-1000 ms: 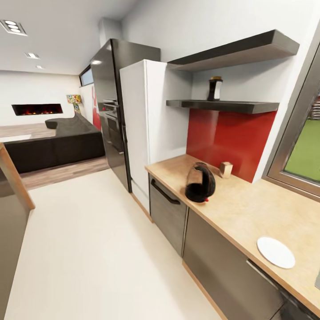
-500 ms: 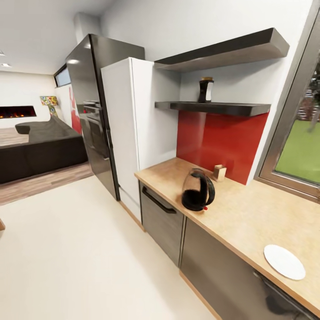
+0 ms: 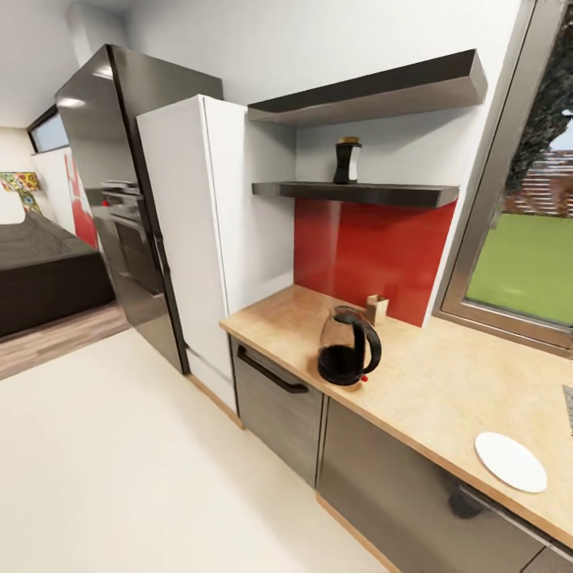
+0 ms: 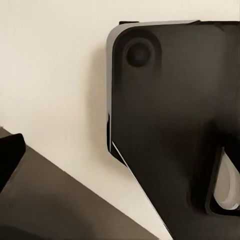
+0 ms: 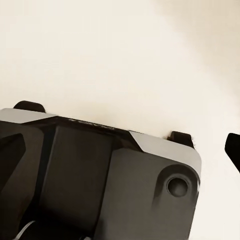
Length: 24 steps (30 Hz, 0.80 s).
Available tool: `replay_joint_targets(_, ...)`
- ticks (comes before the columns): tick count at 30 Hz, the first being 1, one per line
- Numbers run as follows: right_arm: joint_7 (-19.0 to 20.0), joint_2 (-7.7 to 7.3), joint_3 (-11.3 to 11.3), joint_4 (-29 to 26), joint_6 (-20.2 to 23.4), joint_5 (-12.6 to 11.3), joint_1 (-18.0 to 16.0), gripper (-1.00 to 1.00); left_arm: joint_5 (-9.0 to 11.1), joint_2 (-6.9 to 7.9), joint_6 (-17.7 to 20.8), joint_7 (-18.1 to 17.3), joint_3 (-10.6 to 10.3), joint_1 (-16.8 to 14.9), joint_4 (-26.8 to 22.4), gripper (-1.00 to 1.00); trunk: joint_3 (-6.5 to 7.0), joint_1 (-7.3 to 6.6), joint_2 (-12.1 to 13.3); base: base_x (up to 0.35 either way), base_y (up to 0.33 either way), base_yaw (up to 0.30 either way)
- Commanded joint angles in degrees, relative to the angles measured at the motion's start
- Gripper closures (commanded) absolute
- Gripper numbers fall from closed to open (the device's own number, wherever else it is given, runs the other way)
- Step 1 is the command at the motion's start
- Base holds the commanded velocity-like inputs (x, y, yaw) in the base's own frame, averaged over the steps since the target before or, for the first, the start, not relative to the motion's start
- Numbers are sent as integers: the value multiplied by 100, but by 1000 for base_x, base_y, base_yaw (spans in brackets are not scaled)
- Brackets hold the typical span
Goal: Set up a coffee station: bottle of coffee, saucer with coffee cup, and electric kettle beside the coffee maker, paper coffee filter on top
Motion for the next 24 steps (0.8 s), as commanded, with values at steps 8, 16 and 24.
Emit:
replay_joint_targets(8,2,8,48,-4,13,26,-5,-100,-16,6,-7,-7,23,0,-9,-100,-12,5,-12,141,309,-299)
replay_joint_targets(16,2,9,48,-4,13,26,-5,-100,-18,5,-6,-7,27,0,-8,-100,-12,5,-12,151,309,-299)
replay_joint_targets(24,2,9,48,-4,13,26,-5,-100,-19,2,-4,-7,30,0,-7,-100,-12,5,-12,169,310,-300)
